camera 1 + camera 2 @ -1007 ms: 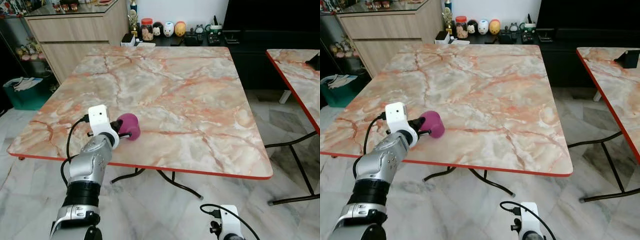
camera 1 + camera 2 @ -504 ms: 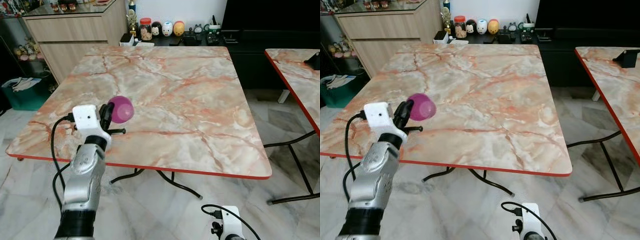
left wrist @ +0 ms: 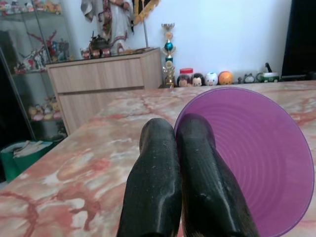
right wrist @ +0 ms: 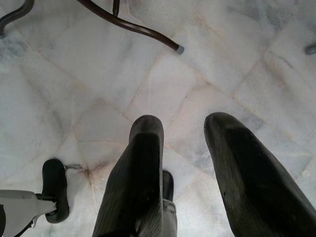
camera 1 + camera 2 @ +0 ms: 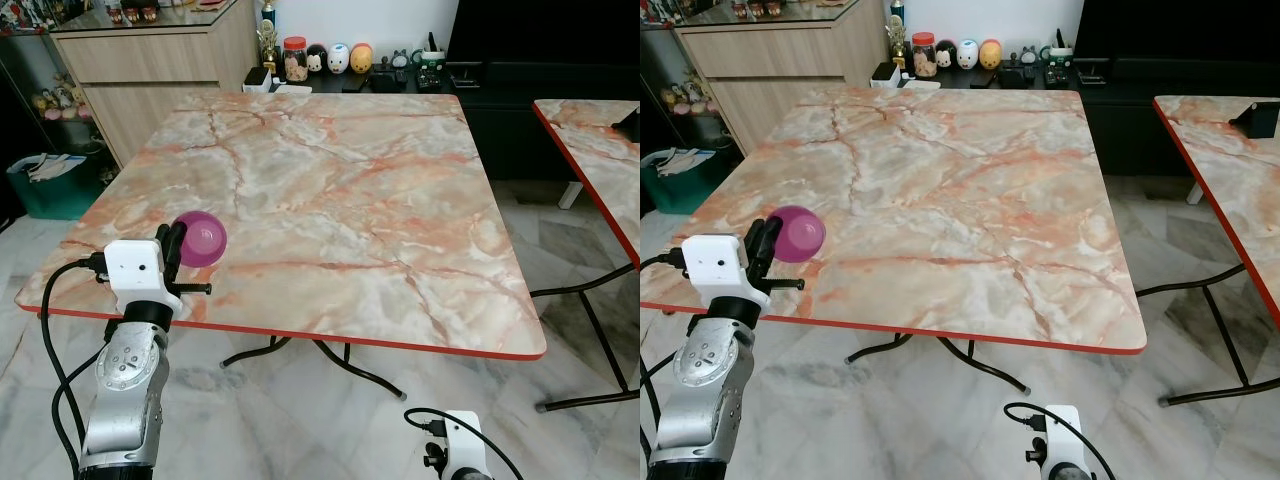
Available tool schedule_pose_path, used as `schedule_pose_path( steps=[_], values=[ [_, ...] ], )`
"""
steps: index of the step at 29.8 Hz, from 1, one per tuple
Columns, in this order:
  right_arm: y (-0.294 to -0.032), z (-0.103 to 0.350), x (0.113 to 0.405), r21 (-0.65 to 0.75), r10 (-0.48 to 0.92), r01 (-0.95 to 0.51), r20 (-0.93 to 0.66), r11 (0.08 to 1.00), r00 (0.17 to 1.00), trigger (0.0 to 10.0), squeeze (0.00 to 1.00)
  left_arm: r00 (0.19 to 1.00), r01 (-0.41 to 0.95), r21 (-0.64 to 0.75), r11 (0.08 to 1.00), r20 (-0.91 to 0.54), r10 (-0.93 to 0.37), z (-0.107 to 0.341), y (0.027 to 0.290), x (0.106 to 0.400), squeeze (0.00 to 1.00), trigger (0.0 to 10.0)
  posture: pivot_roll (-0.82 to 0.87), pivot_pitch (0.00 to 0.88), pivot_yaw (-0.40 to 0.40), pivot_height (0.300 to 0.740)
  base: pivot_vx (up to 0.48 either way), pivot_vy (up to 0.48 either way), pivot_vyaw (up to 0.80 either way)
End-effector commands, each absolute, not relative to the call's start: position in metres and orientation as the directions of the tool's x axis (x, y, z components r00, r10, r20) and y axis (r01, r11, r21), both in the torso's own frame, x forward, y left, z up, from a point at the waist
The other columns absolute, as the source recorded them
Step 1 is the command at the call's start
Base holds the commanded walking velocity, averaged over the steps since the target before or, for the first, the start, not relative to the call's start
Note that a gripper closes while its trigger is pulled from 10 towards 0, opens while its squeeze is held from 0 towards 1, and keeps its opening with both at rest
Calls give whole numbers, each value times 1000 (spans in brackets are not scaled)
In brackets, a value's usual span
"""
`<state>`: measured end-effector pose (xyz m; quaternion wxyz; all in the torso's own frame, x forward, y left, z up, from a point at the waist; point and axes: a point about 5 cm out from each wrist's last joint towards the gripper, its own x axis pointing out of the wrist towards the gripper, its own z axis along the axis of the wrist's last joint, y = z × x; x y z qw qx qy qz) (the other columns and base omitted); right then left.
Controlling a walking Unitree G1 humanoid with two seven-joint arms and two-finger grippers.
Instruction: Setting the table
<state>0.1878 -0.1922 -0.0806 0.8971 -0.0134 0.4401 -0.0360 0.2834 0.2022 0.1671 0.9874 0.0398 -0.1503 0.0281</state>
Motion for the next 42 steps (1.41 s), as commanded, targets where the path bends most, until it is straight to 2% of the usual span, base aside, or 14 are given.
schedule_pose_path(
  steps=[1, 8, 12, 42],
  values=[
    [-192, -81, 188, -50, -78, 63, -792, 997, 606, 10000, 0, 946, -83, 89, 993, 319, 51, 171, 203, 281, 0, 10000, -26, 0, 21, 740, 0, 0, 0],
    [-192, -82, 186, -52, -89, 79, -803, 996, 589, 10000, 0, 945, -89, 90, 992, 323, 56, 174, 199, 289, 0, 10000, -35, 0, 22, 740, 0, -46, -74],
    [-192, -82, 186, -50, -86, 76, -802, 996, 591, 10000, 0, 943, -92, 83, 992, 328, 60, 176, 199, 292, 0, 10000, -38, 0, 26, 740, 0, -480, -744],
    [-190, -83, 183, -47, -69, 53, -804, 997, 591, 10000, 0, 941, -84, 62, 995, 332, 58, 178, 197, 295, 0, 10000, -38, 0, 35, 740, 0, -480, 0]
  ],
)
